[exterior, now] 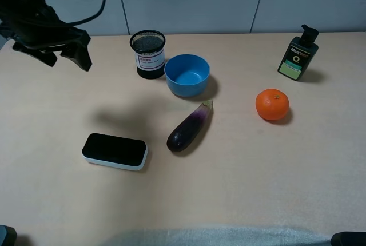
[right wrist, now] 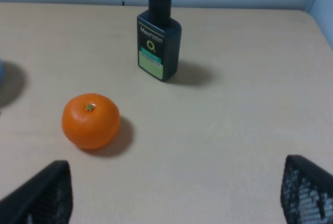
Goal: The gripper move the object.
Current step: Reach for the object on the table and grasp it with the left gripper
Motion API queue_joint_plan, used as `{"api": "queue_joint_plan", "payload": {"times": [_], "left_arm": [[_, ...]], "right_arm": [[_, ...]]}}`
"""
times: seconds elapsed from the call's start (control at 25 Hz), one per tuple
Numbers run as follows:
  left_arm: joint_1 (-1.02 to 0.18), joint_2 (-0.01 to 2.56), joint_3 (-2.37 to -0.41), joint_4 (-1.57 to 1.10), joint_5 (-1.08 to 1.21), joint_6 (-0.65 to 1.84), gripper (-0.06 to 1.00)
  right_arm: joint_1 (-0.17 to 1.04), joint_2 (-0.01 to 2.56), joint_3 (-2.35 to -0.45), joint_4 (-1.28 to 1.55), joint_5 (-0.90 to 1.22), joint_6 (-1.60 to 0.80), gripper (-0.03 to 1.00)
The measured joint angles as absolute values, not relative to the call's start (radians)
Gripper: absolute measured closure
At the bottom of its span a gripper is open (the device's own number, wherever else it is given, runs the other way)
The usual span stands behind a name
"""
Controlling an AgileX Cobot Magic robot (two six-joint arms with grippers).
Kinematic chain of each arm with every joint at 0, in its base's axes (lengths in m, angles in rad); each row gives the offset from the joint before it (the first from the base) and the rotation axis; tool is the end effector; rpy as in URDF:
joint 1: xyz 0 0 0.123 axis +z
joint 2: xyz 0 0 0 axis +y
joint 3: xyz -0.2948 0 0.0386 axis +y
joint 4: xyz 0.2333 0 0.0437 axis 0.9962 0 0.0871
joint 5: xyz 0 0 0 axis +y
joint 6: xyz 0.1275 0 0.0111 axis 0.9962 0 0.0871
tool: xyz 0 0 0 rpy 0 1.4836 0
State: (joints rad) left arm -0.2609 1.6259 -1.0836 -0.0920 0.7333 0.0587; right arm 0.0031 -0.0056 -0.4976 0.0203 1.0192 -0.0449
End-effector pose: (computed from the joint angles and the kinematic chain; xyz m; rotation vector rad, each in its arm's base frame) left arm 0.3120 -0.0914 0.2138 0.3627 2.7408 -0.1569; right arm 0.0047 0.0022 0.2575 -0.0484 1.9989 -0.0027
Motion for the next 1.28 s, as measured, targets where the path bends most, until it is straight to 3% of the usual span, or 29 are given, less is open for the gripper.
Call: {"api": "queue_joint_plan", "payload": {"times": [0.64,1.28], "left_arm": [[-0.645,1.923,-1.356,-0.096,0.78,-0.057,0.19],[-0.825,2.102,-1.497,-0.097,0.8,-0.202,0.19]], "right_arm": [[0.003,-0.006,-0.498,0.021,1.019,-0.045,0.36],[0.003,-0.006,-0.498,0.023,1.018,-0.045,0.36]]}}
